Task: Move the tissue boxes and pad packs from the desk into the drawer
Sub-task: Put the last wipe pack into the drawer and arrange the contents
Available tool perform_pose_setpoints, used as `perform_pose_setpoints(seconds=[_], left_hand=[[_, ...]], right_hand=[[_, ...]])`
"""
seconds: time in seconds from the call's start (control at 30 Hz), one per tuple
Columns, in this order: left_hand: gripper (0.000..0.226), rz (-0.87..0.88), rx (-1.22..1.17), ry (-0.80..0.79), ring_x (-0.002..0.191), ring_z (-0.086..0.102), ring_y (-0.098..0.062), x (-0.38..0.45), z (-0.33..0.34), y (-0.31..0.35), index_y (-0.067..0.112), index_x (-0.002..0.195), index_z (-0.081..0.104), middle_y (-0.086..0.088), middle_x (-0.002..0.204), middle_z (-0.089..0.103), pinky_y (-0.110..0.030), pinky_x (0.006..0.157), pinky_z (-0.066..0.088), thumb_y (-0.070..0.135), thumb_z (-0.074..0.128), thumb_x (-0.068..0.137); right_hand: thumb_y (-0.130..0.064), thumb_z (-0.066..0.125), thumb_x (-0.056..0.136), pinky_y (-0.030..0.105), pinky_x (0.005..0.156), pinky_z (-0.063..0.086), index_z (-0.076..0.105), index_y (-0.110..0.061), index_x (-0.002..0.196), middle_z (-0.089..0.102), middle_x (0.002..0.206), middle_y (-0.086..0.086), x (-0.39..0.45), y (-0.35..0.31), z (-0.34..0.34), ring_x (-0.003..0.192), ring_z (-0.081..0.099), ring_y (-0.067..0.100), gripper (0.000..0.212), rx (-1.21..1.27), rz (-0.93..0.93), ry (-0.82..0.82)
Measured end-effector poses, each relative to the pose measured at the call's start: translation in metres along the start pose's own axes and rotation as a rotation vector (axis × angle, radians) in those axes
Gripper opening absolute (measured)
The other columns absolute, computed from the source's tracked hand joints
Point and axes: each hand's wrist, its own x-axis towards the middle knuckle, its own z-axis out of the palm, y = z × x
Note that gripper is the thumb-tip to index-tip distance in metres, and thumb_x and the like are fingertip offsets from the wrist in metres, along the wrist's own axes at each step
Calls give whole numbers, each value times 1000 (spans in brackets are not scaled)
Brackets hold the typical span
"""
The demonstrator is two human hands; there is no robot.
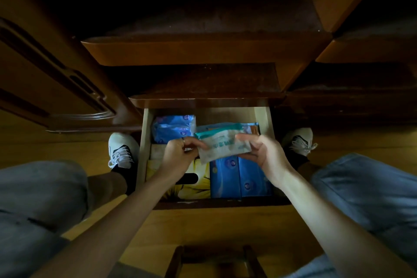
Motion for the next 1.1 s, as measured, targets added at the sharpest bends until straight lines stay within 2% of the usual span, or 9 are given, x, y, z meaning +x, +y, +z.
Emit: perform_pose_setpoints(seconds=[0.07,0.2,0.3,0.43,0.57,0.67,0.77,0.93,1.1], left_hand=[[38,28,100,-15,98,63,8,2,1,-2,26,114,72,20,108,68,-5,74,50,-4,61,94],[37,-62,83,69,89,65,0,9,1,-14,28,127,64,13,110,68,-7,64,47,6,59,97],[31,-117,113,68,90,63,2,9,-7,-26,31,119,67,14,111,68,-11,70,47,13,62,95],[31,-134,121,49,107,64,-2,9,-12,-37,27,120,68,14,115,68,-23,91,52,11,64,94],[27,-137,126,24,105,65,-3,7,-12,-42,32,114,67,10,114,69,-30,95,53,13,65,96],[27,-162,126,20,103,67,-7,6,-11,-42,35,111,65,7,114,69,-31,92,55,13,64,96],[28,-154,175,12,100,65,-3,6,-10,-42,38,111,64,11,113,68,-23,79,52,16,65,95],[24,-170,134,-4,105,65,-7,8,-9,-44,41,109,65,11,113,67,-28,87,53,21,65,95],[26,-176,134,-5,106,67,-11,9,-8,-45,37,112,66,9,114,68,-33,91,56,18,64,95]], right_hand=[[-20,70,95,29,82,61,80,-19,106,77,112,2,11,2,-4,104,73,16,15,-216,-105,169],[-9,73,90,27,89,59,75,-25,114,71,123,-1,46,14,-16,114,67,12,29,-611,-242,449],[-6,62,96,27,94,53,65,-19,127,64,132,6,63,27,-21,121,62,21,33,-939,-209,419],[-17,44,105,42,91,56,42,-10,145,59,134,14,73,39,-25,116,64,30,41,-1435,-64,305],[-13,54,100,42,83,55,24,-17,151,53,136,22,75,41,-18,113,63,35,59,-1637,-80,307],[-8,55,99,43,86,56,20,-25,157,52,140,20,79,40,-22,116,62,34,69,-1593,-117,324],[-9,59,97,42,90,58,36,-24,151,60,135,11,83,40,-32,116,64,28,61,-1103,-221,438],[0,73,85,41,95,58,45,-33,148,53,141,2,94,35,-29,121,58,17,76,-628,-93,372],[-1,65,88,26,84,52,38,-33,151,52,143,4,99,32,-29,117,55,16,76,-786,-24,327]])
